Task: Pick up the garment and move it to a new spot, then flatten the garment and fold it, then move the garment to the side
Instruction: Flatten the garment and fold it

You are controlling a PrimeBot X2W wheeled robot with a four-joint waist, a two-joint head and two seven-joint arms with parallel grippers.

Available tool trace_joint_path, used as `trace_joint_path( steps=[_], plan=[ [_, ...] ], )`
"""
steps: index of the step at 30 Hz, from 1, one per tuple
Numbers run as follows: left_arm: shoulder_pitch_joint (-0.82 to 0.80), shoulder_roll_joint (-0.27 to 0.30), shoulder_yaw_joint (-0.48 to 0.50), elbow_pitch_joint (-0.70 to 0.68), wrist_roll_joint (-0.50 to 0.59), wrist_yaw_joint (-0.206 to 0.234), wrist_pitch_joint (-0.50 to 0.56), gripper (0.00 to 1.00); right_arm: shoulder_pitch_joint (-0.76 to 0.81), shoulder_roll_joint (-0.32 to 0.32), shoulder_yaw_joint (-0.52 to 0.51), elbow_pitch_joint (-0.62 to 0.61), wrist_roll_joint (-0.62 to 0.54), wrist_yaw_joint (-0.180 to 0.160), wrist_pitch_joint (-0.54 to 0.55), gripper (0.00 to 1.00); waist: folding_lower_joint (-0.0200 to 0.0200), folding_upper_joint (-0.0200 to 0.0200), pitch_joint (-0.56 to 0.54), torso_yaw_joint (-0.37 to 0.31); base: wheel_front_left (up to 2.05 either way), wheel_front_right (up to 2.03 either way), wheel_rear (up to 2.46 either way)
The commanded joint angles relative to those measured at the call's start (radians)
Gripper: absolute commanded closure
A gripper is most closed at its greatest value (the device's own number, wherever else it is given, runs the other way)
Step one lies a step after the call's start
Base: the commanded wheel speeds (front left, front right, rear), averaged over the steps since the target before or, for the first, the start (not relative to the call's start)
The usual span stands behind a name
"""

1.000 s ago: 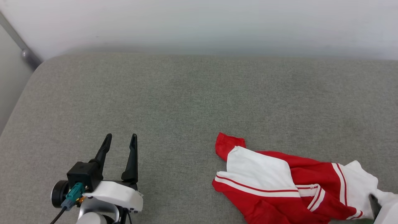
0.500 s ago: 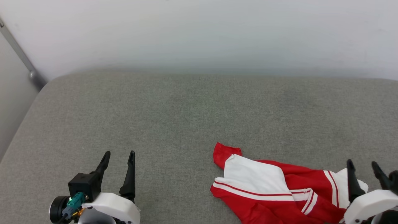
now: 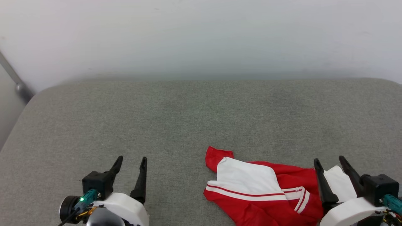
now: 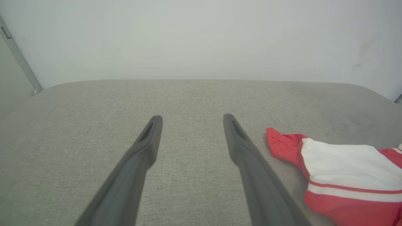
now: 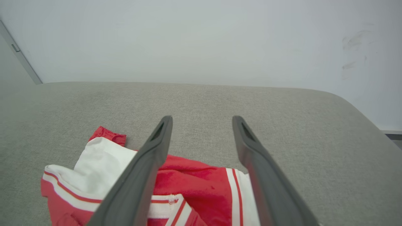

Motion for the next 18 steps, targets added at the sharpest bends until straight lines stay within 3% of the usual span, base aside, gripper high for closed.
trace_joint_path(
  steps=[1, 4, 13, 18],
  plan=[
    [-0.029, 0.001, -0.020, 0.004, 0.008, -0.014, 0.016, 0.00, 0.011, 0.002, 0.016, -0.019, -0.002, 0.000, 0.005, 0.00, 0.0001, 0.0000, 0.008, -0.017, 0.00, 0.00, 0.00],
    [-0.075, -0.008, -0.065, 0.011, 0.010, -0.053, 0.055, 0.00, 0.023, 0.002, 0.037, -0.049, -0.002, 0.000, 0.011, 0.00, 0.0001, 0.0000, 0.027, -0.033, 0.00, 0.00, 0.00],
    [-0.291, -0.050, -0.241, 0.095, -0.020, -0.244, 0.295, 0.00, -0.007, 0.002, 0.083, -0.104, -0.010, 0.000, 0.027, 0.00, 0.0001, 0.0000, 0.111, -0.070, 0.00, 0.00, 0.00],
    [-0.381, -0.035, -0.350, 0.137, -0.038, -0.293, 0.443, 0.00, -0.026, 0.002, 0.092, -0.100, -0.002, 0.000, 0.031, 0.00, 0.0001, 0.0000, 0.155, -0.087, 0.00, 0.00, 0.00]
  ],
)
